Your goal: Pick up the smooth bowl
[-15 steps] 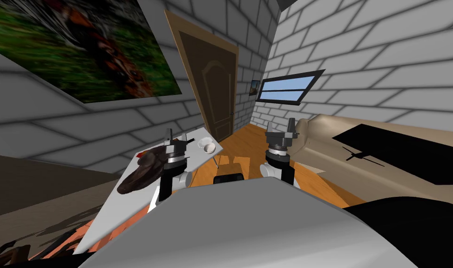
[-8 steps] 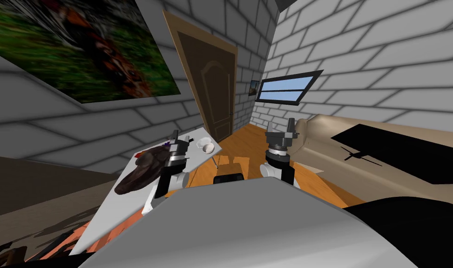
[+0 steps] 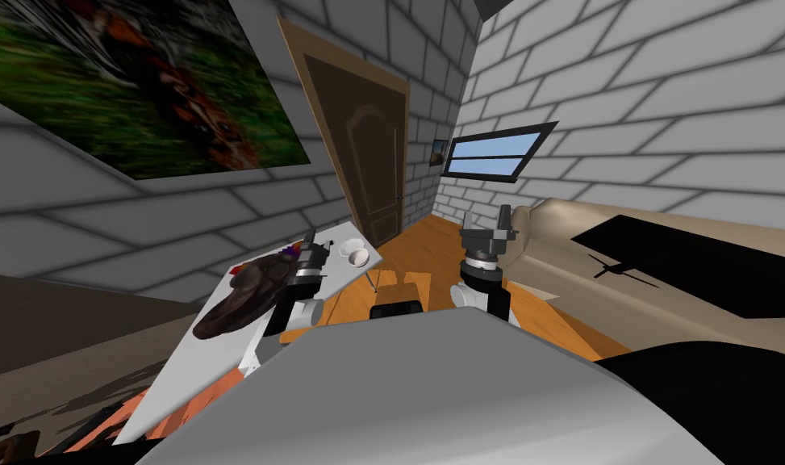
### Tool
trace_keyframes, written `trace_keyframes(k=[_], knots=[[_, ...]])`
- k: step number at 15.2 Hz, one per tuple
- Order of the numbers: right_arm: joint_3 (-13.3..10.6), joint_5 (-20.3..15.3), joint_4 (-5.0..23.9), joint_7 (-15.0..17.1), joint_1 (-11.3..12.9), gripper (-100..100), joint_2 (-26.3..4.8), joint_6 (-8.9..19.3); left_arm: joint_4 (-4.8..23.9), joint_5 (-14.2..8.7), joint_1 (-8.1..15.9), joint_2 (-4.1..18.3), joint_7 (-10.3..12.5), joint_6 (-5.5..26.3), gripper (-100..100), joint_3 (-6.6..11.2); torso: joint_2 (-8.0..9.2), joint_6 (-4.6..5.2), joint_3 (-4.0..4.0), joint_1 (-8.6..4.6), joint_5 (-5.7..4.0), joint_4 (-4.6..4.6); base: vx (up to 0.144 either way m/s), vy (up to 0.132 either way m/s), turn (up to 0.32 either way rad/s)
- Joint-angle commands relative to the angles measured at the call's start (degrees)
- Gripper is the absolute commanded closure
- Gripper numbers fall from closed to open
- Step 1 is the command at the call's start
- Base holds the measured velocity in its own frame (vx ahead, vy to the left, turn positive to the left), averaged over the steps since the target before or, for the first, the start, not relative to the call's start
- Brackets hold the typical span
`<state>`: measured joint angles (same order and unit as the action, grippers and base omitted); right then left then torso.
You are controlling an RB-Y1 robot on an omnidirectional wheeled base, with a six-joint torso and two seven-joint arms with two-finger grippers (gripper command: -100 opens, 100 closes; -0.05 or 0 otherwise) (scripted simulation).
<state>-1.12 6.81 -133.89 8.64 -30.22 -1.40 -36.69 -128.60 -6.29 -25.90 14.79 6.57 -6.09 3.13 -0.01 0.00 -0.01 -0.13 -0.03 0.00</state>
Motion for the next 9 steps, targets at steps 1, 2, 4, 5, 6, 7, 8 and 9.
trace_keyframes(k=[1,2,4,5,6,7,8,9], knots=[[0.0,0.0,0.0,0.0,0.0,0,0.0,0.0,0.1,-0.1,-0.1,0.2,0.1,1.6,-100,-0.11,0.00,0.00,0.00,0.00,0.00,0.00,0.001,-0.026,-0.001],[0.0,0.0,0.0,0.0,0.0,0,0.0,0.0,0.6,-1.0,0.2,1.3,0.7,3.8,-100,0.31,0.00,0.00,0.00,0.01,0.00,0.00,0.003,-0.031,-0.009],[0.0,0.0,0.0,0.0,0.0,0,0.0,0.0,0.6,-1.0,0.2,1.3,0.7,4.9,-100,0.31,-0.02,0.00,-0.01,0.00,0.00,0.00,0.009,-0.029,-0.006],[0.0,0.0,0.0,0.0,0.0,0,0.0,0.0,1.2,-1.8,0.5,2.3,1.3,7.1,-100,0.76,-0.03,0.00,-0.01,0.01,0.00,0.00,0.009,-0.031,-0.010],[0.0,0.0,0.0,0.0,0.0,0,0.0,0.0,1.2,-1.8,0.5,2.3,1.3,8.3,-100,0.76,-0.03,0.00,-0.02,0.00,0.00,-0.01,0.008,-0.037,-0.011],[0.0,0.0,0.0,0.0,0.0,0,0.0,0.0,1.7,-2.8,0.8,3.2,1.9,9.7,-100,1.22,-0.03,0.00,-0.02,-0.01,0.00,-0.01,0.015,-0.047,-0.017],[0.0,0.0,0.0,0.0,0.0,0,0.0,0.0,1.7,-2.8,0.8,3.2,1.9,10.9,-100,1.22,-0.04,0.00,-0.02,-0.03,-0.01,-0.01,0.016,-0.051,-0.010],[0.0,0.0,0.0,0.0,0.0,0,0.0,0.0,1.7,-2.8,0.8,3.2,1.9,12.0,-100,1.22,-0.05,0.00,-0.03,-0.06,-0.01,-0.01,0.010,-0.037,-0.001]])
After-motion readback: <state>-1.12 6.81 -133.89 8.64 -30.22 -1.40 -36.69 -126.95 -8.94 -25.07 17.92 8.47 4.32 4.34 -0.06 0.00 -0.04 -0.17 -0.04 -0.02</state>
